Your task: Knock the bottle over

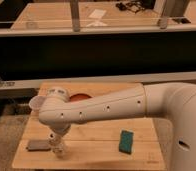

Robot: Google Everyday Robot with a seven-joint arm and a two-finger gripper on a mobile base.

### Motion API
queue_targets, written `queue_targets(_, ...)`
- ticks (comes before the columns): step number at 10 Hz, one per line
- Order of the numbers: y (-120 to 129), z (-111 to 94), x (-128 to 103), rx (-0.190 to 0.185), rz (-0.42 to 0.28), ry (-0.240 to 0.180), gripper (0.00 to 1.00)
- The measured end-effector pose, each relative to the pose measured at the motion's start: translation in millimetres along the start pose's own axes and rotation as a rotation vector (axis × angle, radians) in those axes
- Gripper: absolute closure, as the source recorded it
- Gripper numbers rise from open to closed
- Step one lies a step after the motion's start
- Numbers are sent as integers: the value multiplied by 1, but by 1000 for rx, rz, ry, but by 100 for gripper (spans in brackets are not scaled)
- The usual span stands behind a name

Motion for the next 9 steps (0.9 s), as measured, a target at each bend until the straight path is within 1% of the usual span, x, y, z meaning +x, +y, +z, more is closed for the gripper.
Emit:
queue_targets(1,-4,1,-7,2,-17,-7,98)
queue_targets(5,-7,1,-11,10,-42,-18,98)
queue_targets(7,-14,1,-24,14,-79,-32,98)
queue_targets(9,-16,1,-27,18,-95,-37,98)
